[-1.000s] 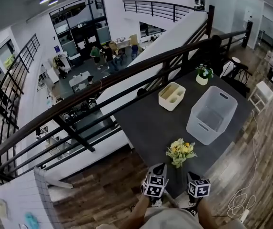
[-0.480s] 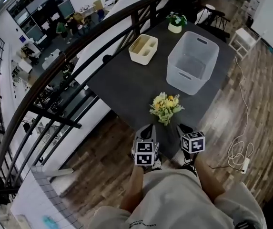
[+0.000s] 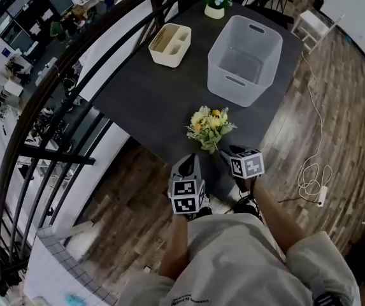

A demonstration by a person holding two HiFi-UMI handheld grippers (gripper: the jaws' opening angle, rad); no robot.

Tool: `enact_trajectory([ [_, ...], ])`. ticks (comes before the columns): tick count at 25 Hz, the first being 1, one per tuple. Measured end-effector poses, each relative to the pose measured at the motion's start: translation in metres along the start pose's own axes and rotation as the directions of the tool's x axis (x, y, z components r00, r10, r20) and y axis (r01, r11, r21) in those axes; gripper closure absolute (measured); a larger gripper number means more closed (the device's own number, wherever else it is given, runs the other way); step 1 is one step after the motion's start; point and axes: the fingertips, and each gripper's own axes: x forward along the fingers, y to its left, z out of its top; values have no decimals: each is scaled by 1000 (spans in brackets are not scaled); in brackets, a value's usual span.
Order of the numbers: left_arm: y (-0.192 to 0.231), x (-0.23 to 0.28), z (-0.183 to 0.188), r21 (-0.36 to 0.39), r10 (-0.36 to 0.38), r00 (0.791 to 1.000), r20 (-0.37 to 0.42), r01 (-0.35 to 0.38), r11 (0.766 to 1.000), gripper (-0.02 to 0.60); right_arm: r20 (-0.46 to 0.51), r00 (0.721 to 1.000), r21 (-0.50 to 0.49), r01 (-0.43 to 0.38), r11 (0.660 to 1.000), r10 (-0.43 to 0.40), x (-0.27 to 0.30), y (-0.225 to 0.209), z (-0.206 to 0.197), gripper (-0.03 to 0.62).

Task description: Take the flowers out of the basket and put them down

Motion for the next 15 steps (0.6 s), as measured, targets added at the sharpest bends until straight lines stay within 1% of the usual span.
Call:
enact_trajectory([
  [3, 8, 5, -3, -21, 5, 1000, -15, -5, 1000, 558, -94, 995, 9, -16, 1000, 16, 28, -6, -9, 325],
  [4, 11, 6, -6, -31, 10, 1000, -21, -11, 999, 558, -122, 992, 24, -21, 999, 24, 37, -9, -12, 315],
  [7, 20, 9, -13, -57, 30, 999, -38, -33, 998, 558, -173, 984, 71, -32, 997, 43, 55, -12, -14, 315],
  [11, 24, 12, -14, -62, 27, 999, -44, -29, 998, 558, -199, 976, 122, -61, 991, 85, 67, -12, -12, 316],
  [13, 25, 15, -13, -59, 26, 999, -44, -29, 998, 558, -224, 970, 118, -74, 990, 99, 73, -8, -12, 316],
  [15, 25, 16, -11, -58, 32, 999, -42, -34, 998, 558, -265, 960, 93, -68, 993, 90, 80, -6, -15, 334],
])
